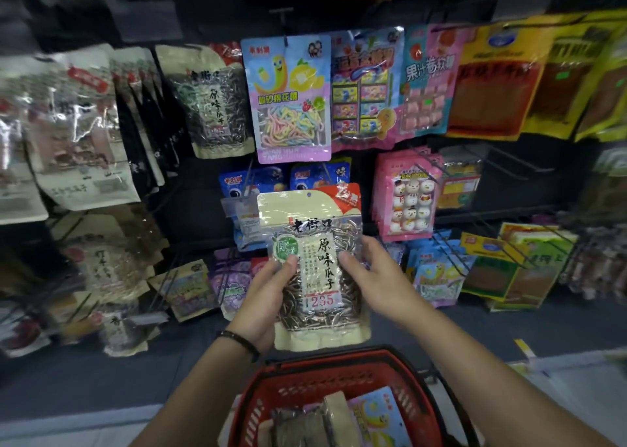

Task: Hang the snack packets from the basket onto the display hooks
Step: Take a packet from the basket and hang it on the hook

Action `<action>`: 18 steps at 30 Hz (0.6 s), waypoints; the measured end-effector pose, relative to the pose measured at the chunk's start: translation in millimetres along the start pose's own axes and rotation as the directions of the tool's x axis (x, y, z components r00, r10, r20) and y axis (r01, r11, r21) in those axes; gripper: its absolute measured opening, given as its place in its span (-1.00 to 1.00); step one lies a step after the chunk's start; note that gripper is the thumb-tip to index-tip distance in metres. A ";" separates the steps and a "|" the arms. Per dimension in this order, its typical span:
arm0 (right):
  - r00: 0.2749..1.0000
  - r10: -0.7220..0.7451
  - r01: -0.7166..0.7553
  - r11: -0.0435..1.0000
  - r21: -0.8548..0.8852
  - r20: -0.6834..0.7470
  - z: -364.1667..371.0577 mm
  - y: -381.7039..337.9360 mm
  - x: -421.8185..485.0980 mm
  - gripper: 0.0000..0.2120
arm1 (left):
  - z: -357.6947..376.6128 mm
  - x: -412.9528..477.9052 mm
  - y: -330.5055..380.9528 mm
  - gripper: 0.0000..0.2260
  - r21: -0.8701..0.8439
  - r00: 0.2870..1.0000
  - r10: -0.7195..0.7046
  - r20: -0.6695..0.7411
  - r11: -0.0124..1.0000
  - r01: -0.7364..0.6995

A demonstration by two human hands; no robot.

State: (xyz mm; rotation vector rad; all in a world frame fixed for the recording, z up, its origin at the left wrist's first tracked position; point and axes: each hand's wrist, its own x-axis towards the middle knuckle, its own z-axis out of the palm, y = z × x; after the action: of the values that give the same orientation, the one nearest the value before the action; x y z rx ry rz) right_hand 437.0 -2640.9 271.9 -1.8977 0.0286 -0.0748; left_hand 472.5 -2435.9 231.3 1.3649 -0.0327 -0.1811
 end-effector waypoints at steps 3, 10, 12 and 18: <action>0.996 -0.003 0.021 0.979 0.202 -0.089 -1.0 -7.6 21.8 -0.72 | 0.2 -2.2 10.5 -0.41 0.022 0.999 -0.019 0.040 1.000 0.018; 0.988 -0.134 0.148 0.959 0.243 -0.074 20.6 -34.4 38.6 -0.68 | -16.1 -2.1 60.9 -0.65 0.008 0.982 0.170 -0.082 0.985 -0.170; 0.981 -0.190 0.194 0.957 0.214 -0.039 29.7 -49.7 41.8 -0.73 | -28.7 8.3 78.9 -0.59 0.004 0.955 0.203 -0.214 0.978 -0.207; 0.962 -0.253 0.270 0.936 0.226 -0.100 64.6 -120.1 75.2 -0.83 | -61.1 33.3 125.2 -0.44 0.057 0.884 0.313 -0.348 0.948 -0.313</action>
State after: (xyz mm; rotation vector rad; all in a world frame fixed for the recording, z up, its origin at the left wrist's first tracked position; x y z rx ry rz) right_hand 514.2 -2545.4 367.7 -1.6486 -0.1801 -0.3124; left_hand 527.0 -2357.4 338.1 1.3548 0.0486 0.3398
